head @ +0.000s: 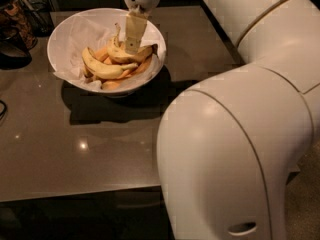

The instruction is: Pick banana from white bowl

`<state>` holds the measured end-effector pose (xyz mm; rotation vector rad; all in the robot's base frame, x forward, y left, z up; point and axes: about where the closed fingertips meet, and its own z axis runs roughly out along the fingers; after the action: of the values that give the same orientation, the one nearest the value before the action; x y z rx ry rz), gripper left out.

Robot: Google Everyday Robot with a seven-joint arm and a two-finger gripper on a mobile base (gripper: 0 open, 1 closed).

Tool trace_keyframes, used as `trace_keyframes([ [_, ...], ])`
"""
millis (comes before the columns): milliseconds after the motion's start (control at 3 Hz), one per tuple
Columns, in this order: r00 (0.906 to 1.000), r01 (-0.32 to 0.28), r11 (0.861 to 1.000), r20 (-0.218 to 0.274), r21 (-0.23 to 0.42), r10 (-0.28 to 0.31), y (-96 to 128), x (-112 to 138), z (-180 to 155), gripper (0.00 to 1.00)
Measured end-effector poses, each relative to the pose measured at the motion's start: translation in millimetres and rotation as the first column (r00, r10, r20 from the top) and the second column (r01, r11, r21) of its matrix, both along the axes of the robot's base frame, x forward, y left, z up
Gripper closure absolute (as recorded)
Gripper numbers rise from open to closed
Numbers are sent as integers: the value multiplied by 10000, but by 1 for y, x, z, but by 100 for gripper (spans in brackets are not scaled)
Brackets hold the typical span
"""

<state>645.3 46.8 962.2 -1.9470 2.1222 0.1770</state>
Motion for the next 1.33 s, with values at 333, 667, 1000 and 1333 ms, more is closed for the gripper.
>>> trace_keyframes([
  [333, 9999, 25, 10000, -120, -6, -25, 0, 1, -4, 40],
  [667, 9992, 31, 10000, -387, 33, -30, 1, -1, -12, 39],
  [1000, 9978, 14, 10000, -663, 96, -8, 2, -4, -19, 39],
  [1333, 9964, 5, 9999, -851, 149, 8, 3, -5, -25, 39],
])
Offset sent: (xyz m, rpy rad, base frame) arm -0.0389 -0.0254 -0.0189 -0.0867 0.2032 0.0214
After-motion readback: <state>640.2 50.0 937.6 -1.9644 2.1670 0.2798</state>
